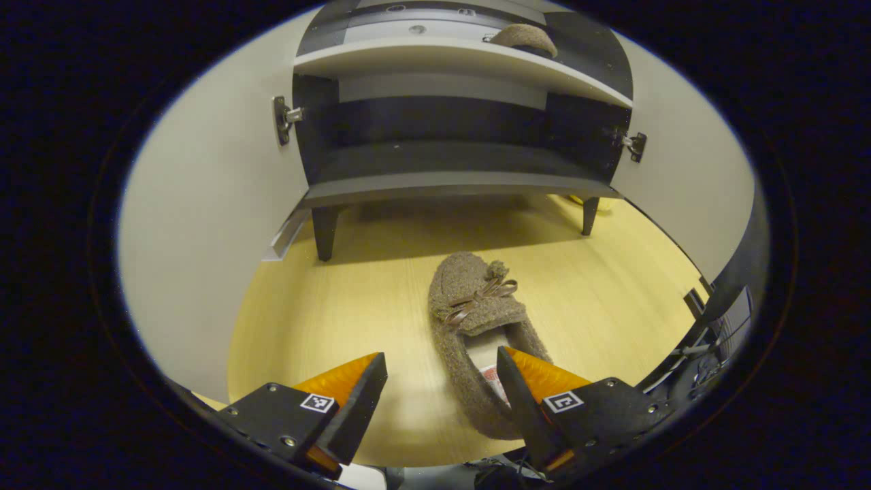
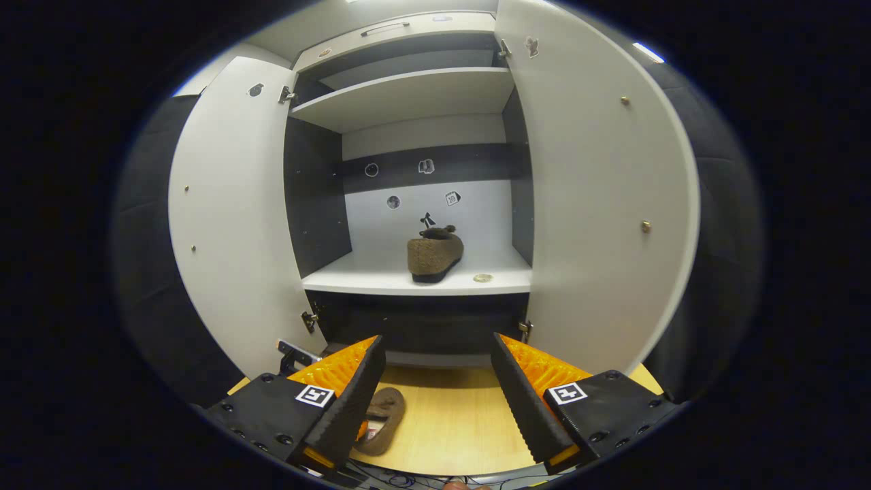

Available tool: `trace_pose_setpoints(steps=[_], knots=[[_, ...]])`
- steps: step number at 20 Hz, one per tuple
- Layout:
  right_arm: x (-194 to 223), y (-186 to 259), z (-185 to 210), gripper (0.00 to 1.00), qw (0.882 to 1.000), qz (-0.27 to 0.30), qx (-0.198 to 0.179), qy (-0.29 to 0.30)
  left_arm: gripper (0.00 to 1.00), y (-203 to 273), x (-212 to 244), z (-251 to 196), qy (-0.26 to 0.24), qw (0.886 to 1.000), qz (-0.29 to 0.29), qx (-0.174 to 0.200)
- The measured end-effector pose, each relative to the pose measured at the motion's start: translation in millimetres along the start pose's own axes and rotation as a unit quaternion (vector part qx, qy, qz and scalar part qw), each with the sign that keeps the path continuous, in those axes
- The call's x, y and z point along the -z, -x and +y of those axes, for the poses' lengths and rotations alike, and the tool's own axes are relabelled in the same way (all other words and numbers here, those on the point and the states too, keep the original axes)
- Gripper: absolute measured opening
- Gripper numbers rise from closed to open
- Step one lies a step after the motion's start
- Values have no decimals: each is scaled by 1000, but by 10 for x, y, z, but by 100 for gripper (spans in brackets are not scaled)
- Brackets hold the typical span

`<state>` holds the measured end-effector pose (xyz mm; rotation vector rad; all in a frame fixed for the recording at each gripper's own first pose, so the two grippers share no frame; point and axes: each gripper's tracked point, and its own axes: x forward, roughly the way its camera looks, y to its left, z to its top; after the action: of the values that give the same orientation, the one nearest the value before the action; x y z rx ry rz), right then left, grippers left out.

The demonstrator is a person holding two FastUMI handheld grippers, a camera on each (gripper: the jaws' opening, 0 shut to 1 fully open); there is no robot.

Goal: Grab one shoe with the right hand and put it into the shoe cabinet, grab the other shoe with the left hand and put it into the shoe cabinet; then close the right door with the right hand and the left door with the left hand.

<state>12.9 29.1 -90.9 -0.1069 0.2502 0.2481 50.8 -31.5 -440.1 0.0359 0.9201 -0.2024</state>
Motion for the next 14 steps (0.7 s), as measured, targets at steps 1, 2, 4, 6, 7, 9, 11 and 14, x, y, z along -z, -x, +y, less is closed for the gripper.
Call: trace_pose_setpoints(steps=[1, 2, 4, 6, 7, 9, 11, 14], knots=[[61, 135, -75, 99, 1000, 4, 10, 2, 99, -94, -5, 1, 1, 1000, 2, 3], [116, 279, -186, 98, 1000, 7, 28, 4, 94, -168, -17, 12, 1, 1000, 3, 5], [207, 589, -471, 99, 997, 14, 73, 6, 94, -323, -30, 10, 5, 1000, 10, 7], [262, 895, -771, 93, 992, 19, 122, 2, 93, -509, 3, 9, 19, 1000, 23, 9], [280, 1052, -943, 99, 988, 20, 150, -1, 82, -589, 56, 6, 29, 999, 34, 9], [273, 1333, -1270, 99, 979, 17, 204, -16, 66, -593, 84, -32, 52, 997, 44, 21], [261, 1558, -1555, 93, 968, 10, 249, -39, 52, -673, 120, -108, 85, 995, 52, 28], [227, 1738, -1920, 99, 954, -2, 292, -63, 39, -642, 174, -84, 82, 995, 61, 16]])
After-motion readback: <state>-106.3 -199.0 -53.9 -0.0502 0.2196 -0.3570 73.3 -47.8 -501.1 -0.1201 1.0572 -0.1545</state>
